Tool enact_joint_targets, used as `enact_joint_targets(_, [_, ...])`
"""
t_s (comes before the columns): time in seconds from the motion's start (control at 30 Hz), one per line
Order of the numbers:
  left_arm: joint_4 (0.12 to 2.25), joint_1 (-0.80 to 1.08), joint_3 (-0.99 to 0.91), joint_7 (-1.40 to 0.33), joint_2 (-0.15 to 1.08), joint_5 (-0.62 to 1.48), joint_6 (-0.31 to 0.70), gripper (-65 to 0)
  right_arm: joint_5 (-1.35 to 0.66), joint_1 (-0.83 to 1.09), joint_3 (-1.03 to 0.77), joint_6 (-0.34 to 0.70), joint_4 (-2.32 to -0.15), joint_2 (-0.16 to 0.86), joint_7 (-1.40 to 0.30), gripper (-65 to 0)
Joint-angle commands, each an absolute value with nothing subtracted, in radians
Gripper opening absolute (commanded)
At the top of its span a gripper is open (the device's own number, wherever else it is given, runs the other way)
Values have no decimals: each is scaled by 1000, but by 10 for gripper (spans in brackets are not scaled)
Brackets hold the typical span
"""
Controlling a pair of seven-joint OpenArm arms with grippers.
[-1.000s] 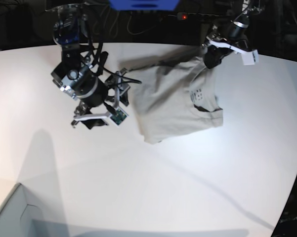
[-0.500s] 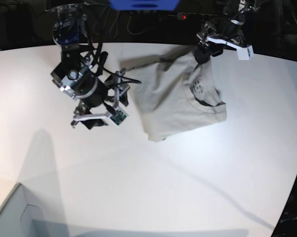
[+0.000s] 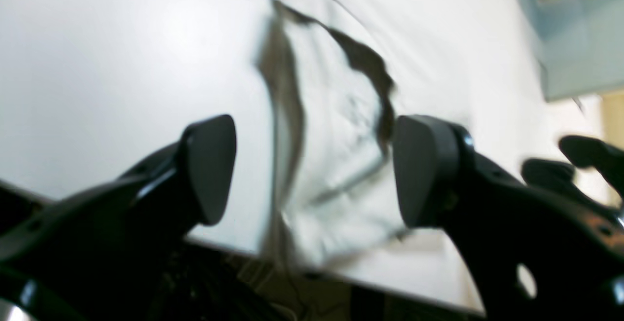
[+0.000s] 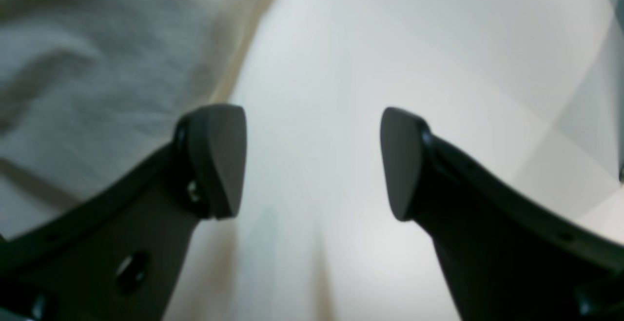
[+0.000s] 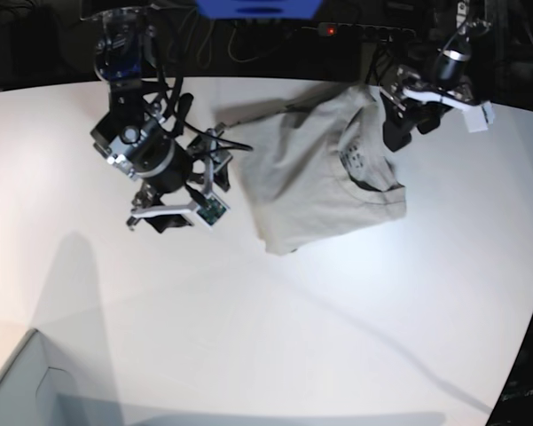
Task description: Layout the t-shirt on the table in an organized manner, then fold the t-shirt properly
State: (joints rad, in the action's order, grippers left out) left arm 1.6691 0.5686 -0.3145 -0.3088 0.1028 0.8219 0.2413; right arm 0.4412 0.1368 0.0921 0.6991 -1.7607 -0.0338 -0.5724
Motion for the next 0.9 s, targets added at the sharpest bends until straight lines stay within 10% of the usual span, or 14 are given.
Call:
enact_joint_targets(0.0, [1659,539,-317,-318,110,832,255,-164,437,125,91,698,-1779,-36,-553,-216])
enact_joint_targets(0.63, [1285,266,-312,-547,107,826,260,-178,437,117,91,698,-1779,-35,-555,-216])
enact_joint_targets(0.87, [1194,220,-311,-547,105,822,262,-528,437,117,91,698,-1781,-35,-555,-216])
